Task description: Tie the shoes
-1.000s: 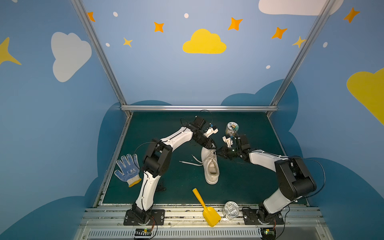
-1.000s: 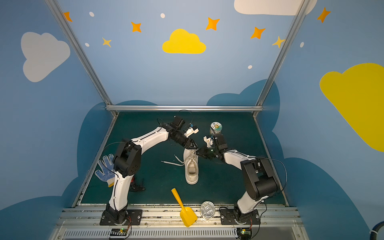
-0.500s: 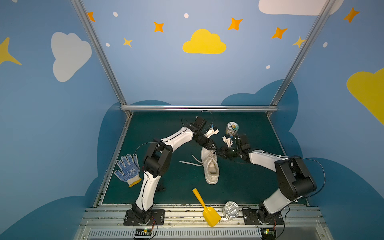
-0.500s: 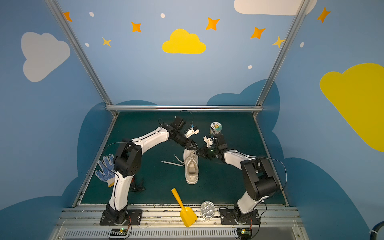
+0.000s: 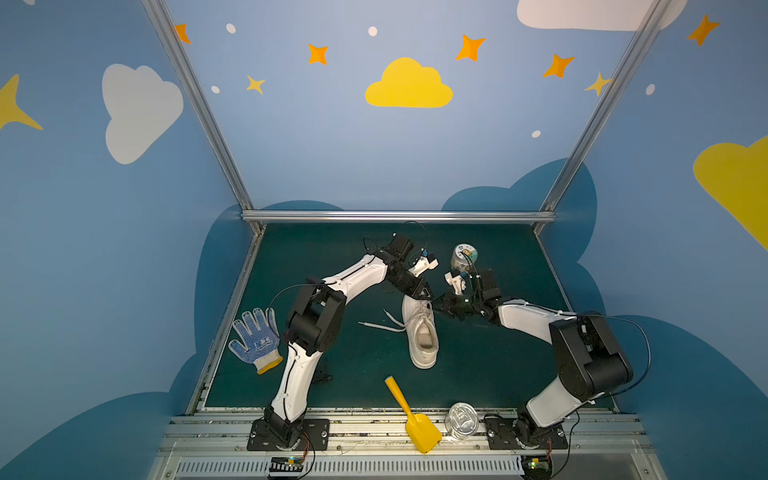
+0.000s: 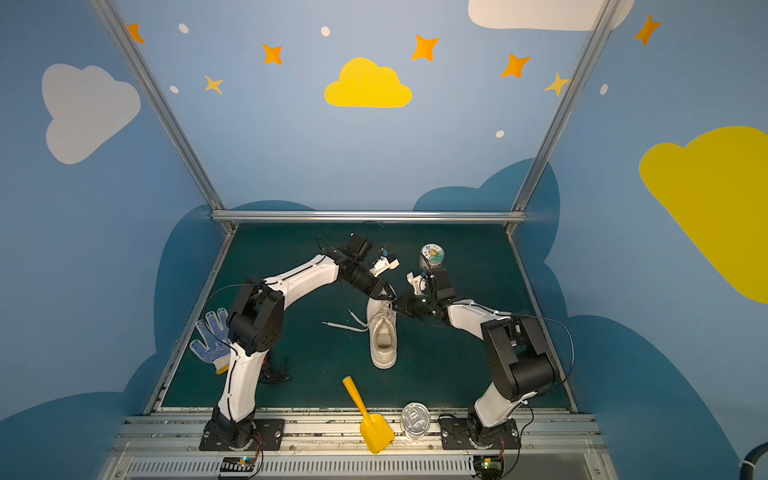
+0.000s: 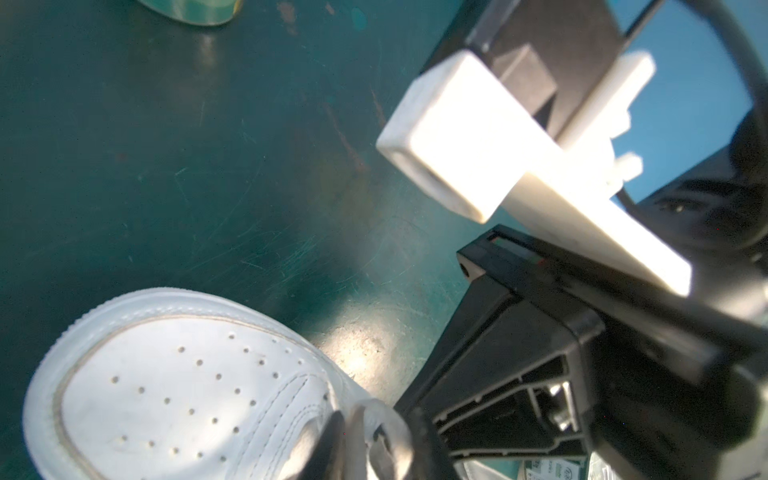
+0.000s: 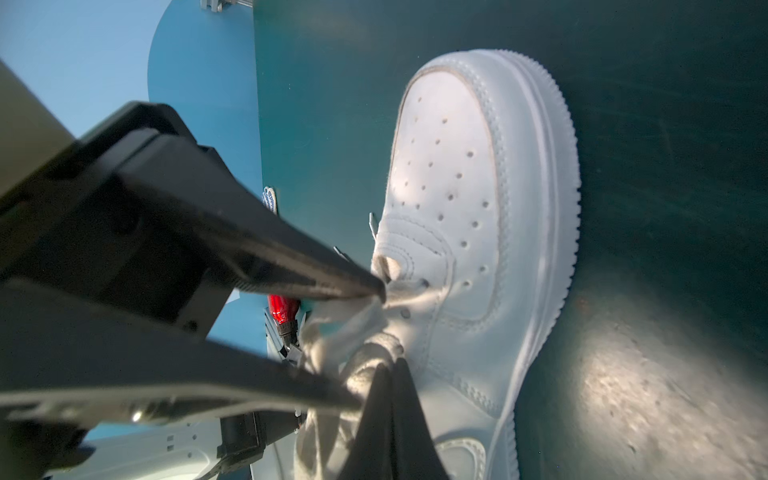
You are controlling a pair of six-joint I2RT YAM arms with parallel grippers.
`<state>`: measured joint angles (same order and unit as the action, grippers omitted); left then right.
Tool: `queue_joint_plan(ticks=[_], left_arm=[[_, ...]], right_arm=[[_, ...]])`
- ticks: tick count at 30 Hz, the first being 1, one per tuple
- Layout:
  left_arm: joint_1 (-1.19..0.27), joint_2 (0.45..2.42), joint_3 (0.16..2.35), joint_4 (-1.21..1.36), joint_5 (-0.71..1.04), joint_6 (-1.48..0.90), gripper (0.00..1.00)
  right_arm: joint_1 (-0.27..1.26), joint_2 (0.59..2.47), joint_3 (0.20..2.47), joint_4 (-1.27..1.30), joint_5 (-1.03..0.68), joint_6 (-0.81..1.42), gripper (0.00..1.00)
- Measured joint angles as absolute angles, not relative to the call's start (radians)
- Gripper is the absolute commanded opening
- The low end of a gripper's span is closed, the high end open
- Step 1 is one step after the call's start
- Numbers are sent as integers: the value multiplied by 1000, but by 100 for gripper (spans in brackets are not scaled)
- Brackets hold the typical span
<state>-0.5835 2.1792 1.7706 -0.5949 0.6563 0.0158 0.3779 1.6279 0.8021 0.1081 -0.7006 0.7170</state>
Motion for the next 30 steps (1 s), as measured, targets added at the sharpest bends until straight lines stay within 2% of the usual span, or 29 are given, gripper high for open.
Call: queue_joint_plan(ticks=[3,6,30], left_arm=[[-583,2179,1771,-595,656,14,6],[-583,2179,1771,-590,656,11,4],[-559,2053,1639,-459,659,-73,3]], right_arm=[[378,1628,802,108,-700,717,0],[379,1626,802,106,-701,716,0],[385,1485,759,-26,-713,666,0]])
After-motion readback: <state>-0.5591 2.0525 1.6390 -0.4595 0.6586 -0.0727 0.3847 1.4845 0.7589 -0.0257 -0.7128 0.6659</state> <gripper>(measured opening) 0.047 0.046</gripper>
